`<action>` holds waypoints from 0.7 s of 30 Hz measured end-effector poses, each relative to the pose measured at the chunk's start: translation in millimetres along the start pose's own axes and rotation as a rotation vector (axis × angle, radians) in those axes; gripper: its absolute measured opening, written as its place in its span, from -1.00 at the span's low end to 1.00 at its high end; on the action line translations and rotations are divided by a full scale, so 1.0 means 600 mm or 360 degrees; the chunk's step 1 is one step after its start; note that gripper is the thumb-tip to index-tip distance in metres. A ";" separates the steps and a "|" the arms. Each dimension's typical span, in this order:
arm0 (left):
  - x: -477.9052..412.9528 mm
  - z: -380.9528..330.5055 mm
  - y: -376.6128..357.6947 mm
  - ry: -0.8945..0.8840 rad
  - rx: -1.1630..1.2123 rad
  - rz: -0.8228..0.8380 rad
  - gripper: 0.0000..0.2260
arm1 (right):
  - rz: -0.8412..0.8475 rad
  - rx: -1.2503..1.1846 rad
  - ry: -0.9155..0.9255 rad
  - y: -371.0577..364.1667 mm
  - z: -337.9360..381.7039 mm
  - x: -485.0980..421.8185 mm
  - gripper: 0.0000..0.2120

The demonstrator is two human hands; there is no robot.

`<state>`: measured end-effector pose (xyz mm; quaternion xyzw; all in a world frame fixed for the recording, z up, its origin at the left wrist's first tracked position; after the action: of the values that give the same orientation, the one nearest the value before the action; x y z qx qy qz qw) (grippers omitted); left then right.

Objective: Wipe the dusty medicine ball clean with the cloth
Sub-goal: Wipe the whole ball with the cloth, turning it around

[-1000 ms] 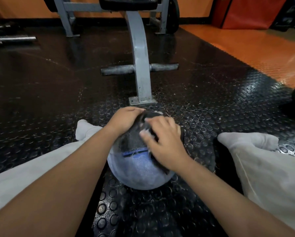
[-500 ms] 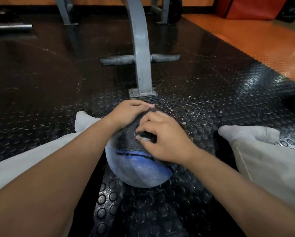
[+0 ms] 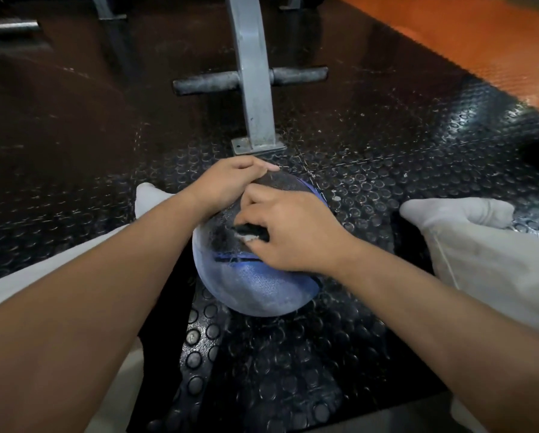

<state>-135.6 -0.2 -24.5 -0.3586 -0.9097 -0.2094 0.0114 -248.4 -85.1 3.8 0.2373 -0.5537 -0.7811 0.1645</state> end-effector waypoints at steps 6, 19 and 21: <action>0.007 -0.004 -0.013 -0.0068 0.0067 -0.0158 -0.79 | -0.0283 -0.0397 -0.0499 0.014 -0.095 -0.010 -0.90; -0.012 0.008 0.002 0.0005 0.0233 -0.0280 -0.82 | -0.0439 -0.0150 -0.0187 -0.016 -0.034 -0.001 -0.85; -0.014 0.007 0.001 0.0024 0.0168 -0.0265 -0.81 | -0.0384 -0.0094 -0.0105 -0.029 -0.036 0.026 -0.80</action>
<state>-128.4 -3.7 -29.7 -0.2789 -0.9460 -0.1642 0.0197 -249.5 -104.4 -21.5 0.2715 -0.5030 -0.8185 0.0579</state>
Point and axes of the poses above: each hand's wrist, its own x-axis away from the middle knuckle, its own y-axis out of the back of the hand, z = x × y, the point moved 3 cm from there along -x, towards the middle knuckle, and after that the axes turned 12 degrees about z, right-handed, at the moved point
